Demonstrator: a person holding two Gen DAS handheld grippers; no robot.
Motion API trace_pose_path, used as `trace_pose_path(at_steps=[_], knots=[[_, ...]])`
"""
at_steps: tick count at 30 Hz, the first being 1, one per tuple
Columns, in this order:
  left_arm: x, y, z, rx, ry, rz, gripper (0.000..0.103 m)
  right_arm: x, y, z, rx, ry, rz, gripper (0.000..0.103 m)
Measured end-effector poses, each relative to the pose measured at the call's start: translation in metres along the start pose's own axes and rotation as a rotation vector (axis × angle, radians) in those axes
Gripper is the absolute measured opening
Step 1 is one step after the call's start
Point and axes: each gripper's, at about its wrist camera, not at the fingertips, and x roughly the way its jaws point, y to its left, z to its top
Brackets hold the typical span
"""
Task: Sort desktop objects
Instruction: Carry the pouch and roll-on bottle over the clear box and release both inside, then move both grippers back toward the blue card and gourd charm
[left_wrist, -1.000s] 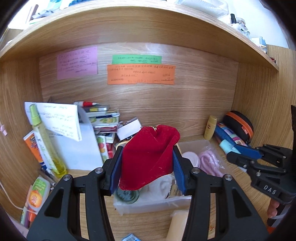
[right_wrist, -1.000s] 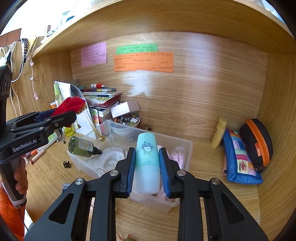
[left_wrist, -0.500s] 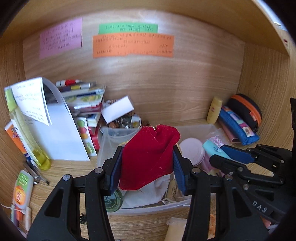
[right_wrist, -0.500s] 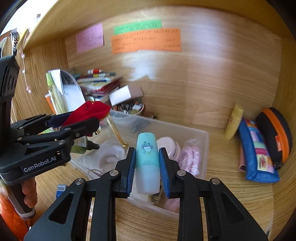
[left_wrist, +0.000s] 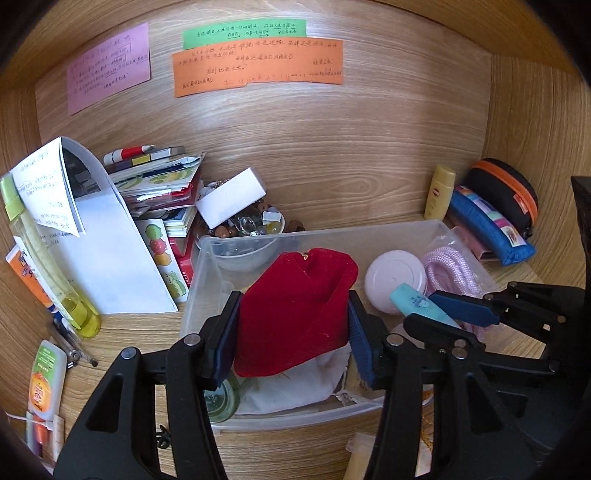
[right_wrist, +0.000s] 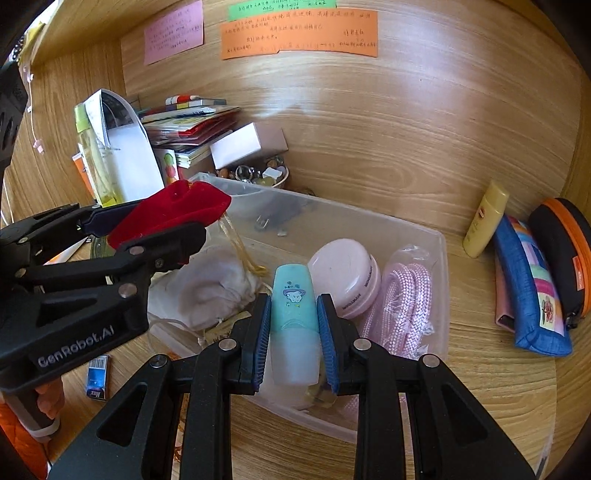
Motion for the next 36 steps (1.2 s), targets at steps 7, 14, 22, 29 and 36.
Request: trace_pose_path(at_steps=[7, 14, 22, 29, 36], knots=[[-0.002, -0.003, -0.001, 0.015, -0.008, 0.001, 0.063, 0.001, 0.001, -0.001, -0.010, 0.000, -0.025, 0.023], [-0.012, 0.001, 0.002, -0.006, -0.039, 0.005, 0.081, -0.004, -0.001, 0.001, -0.008, -0.027, -0.047, 0.047], [-0.019, 0.006, 0.007, -0.040, -0.035, -0.036, 0.085, -0.024, 0.001, 0.004, -0.026, -0.093, -0.101, 0.072], [-0.052, 0.004, 0.012, -0.025, -0.106, -0.003, 0.095, -0.044, 0.000, 0.000, -0.032, -0.098, -0.128, 0.084], [-0.079, 0.005, 0.008, -0.005, -0.159, 0.018, 0.099, -0.065, -0.006, -0.014, -0.009, -0.101, -0.140, 0.085]])
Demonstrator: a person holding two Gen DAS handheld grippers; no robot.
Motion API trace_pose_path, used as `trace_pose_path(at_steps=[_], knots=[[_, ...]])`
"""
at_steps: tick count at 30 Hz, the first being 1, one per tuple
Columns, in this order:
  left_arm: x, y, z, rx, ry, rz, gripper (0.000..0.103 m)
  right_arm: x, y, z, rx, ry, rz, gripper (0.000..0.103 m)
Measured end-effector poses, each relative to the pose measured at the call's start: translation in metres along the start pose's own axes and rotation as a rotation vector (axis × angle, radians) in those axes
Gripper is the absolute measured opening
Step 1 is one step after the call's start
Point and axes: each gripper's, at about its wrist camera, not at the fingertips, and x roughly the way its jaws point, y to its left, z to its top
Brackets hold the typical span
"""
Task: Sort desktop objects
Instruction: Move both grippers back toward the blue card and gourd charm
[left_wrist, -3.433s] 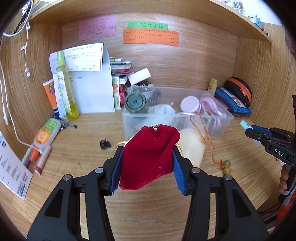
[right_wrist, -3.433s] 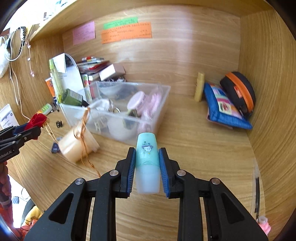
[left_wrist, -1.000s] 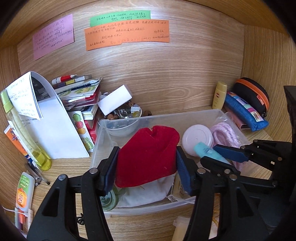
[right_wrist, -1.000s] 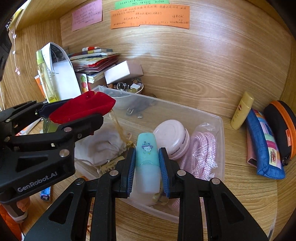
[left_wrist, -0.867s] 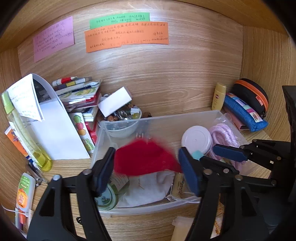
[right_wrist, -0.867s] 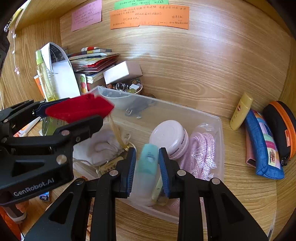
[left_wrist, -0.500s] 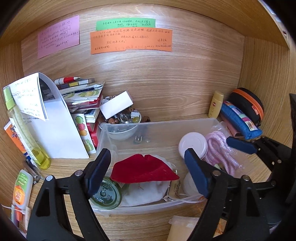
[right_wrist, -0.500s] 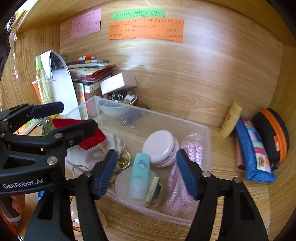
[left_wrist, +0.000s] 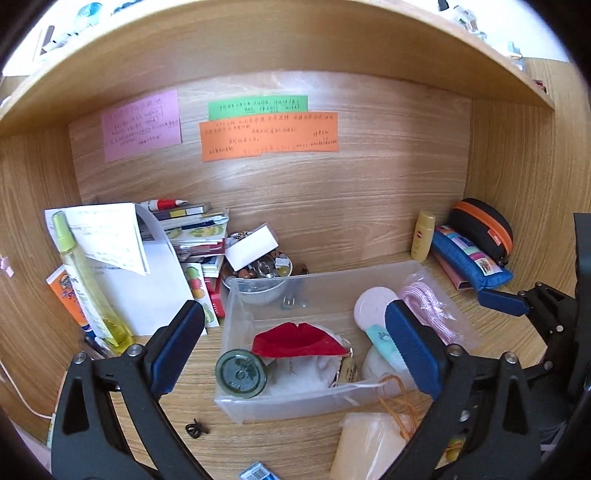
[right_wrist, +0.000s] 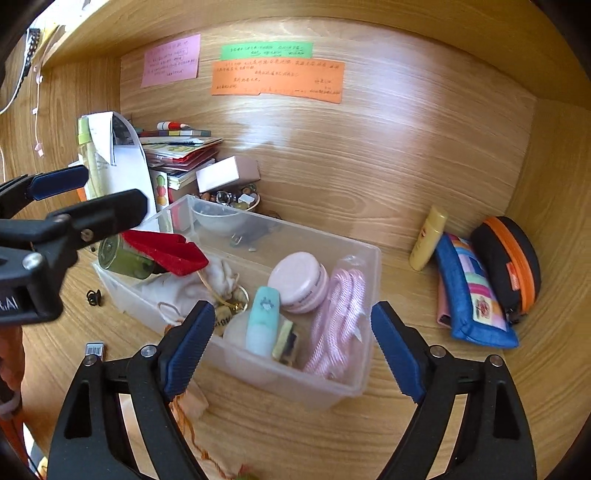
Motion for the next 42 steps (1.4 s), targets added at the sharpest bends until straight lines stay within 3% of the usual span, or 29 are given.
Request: trace_pose_path(at_steps=[9, 16, 27, 34, 42], knots=[[-0.019, 0.024, -0.018, -0.037, 0.016, 0.049, 0.100, -0.030, -0.012, -0.022, 0.024, -0.020, -0.042, 0.089], [-0.018, 0.051, -0.053, -0.072, 0.110, 0.093, 0.100, -0.033, -0.016, -0.049, 0.055, 0.031, -0.044, 0.091], [-0.010, 0.077, -0.115, -0.133, 0.308, 0.066, 0.100, -0.020, -0.014, -0.082, 0.121, 0.136, -0.012, 0.091], [-0.002, 0.069, -0.136, -0.081, 0.396, 0.017, 0.100, -0.019, -0.012, -0.100, 0.128, 0.201, 0.001, 0.091], [0.013, 0.057, -0.144, -0.009, 0.461, -0.038, 0.100, -0.024, 0.002, -0.112, 0.093, 0.220, 0.028, 0.091]])
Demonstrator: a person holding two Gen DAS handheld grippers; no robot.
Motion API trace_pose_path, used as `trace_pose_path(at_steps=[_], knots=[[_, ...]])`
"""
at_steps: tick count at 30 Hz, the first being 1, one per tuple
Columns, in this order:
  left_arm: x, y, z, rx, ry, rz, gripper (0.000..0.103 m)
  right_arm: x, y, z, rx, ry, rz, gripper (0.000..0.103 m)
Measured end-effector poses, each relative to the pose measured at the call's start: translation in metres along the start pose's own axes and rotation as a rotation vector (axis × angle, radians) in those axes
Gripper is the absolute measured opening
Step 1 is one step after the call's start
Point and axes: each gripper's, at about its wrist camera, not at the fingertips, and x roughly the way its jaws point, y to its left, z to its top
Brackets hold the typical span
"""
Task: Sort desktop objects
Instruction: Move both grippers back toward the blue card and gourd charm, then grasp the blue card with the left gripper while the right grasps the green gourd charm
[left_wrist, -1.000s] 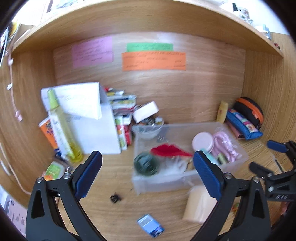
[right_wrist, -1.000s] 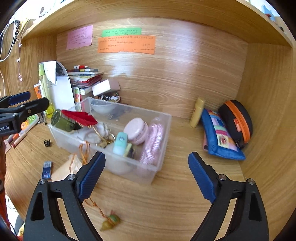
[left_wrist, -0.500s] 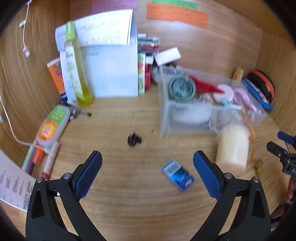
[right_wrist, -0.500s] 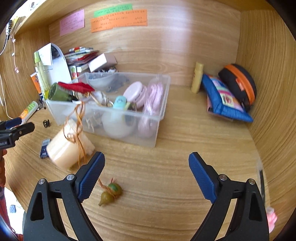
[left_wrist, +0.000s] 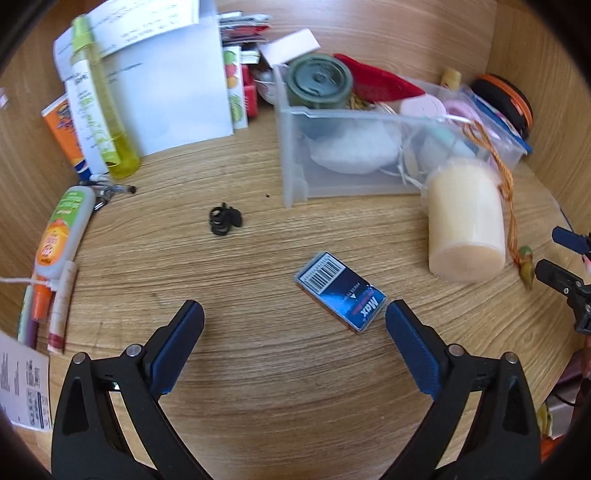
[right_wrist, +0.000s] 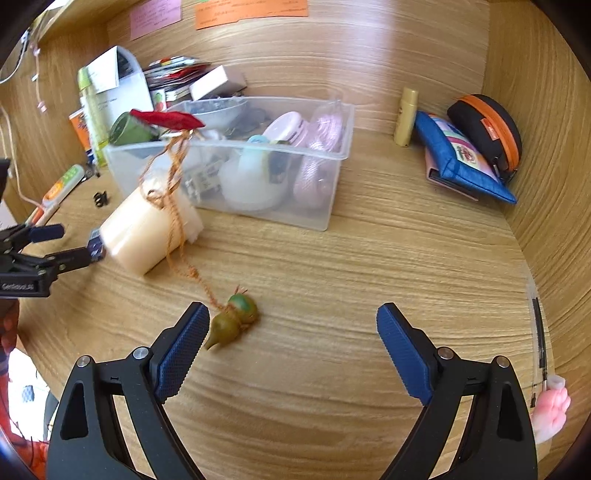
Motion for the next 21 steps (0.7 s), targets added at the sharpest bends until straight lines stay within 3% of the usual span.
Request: trace_pose_path(at_steps=[10, 12, 14, 17, 21], knots=[[0.003, -0.017, 0.007, 0.113, -0.029, 0.029, 0.099, 0.004, 0.012, -0.003, -0.018, -0.011, 0.020, 0.086], [0.003, -0.020, 0.008, 0.131, -0.035, 0.028, 0.091, 0.005, 0.013, -0.002, -0.027, -0.010, 0.019, 0.078], [0.003, -0.022, 0.009, 0.146, -0.043, 0.028, 0.084, 0.007, 0.015, -0.002, -0.041, -0.001, 0.019, 0.062], [0.003, -0.023, 0.010, 0.156, -0.051, 0.019, 0.076, 0.010, 0.020, -0.003, -0.063, 0.017, 0.028, 0.050], [0.004, -0.021, 0.011, 0.143, -0.045, -0.026, 0.058, 0.011, 0.025, -0.004, -0.087, 0.020, 0.039, 0.037]])
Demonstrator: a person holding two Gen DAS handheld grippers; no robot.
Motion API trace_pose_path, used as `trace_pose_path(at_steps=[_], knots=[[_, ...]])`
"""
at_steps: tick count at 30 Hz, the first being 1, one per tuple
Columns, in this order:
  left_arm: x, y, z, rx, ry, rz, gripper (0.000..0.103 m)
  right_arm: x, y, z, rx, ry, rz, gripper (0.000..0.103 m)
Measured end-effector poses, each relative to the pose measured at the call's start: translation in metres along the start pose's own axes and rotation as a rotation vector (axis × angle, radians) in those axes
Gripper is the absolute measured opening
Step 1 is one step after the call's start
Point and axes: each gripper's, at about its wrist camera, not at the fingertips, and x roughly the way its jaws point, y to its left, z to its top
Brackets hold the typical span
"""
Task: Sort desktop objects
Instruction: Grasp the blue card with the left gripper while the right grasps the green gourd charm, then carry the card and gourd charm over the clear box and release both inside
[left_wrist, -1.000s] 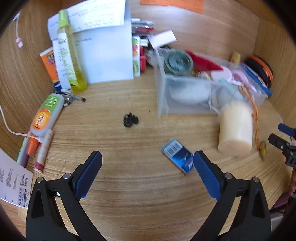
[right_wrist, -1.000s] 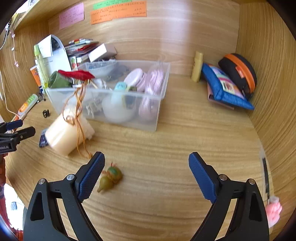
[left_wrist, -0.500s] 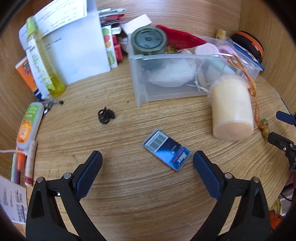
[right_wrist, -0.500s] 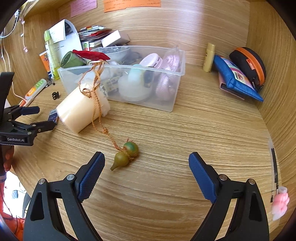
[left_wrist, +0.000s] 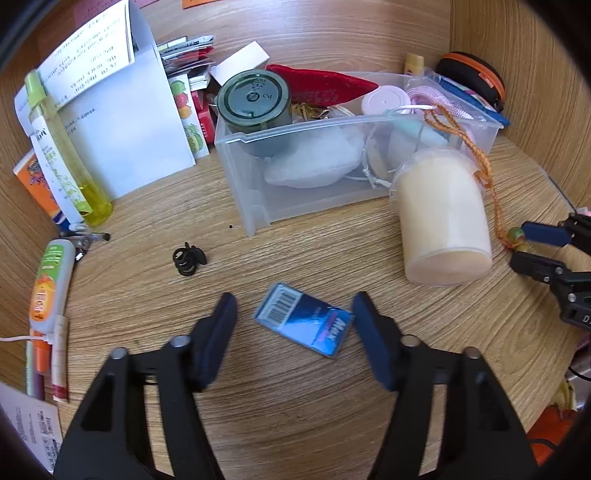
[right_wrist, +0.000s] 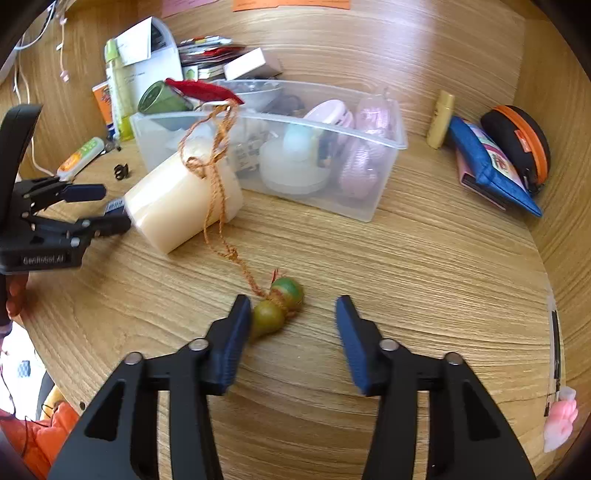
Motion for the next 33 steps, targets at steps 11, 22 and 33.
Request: trace_pose_path(at_steps=[11, 22, 33], knots=[[-0.003, 0.012, 0.000, -0.056, -0.035, -0.003, 0.052, 0.003, 0.003, 0.004, -0.023, -0.011, 0.010, 0.023], [-0.029, 0.028, 0.009, -0.146, -0.132, 0.037, 0.052, -0.017, -0.011, 0.027, -0.020, -0.092, -0.023, 0.023], [-0.062, 0.035, 0.034, -0.190, -0.252, 0.041, 0.052, -0.037, -0.027, 0.069, -0.016, -0.231, -0.080, 0.023]])
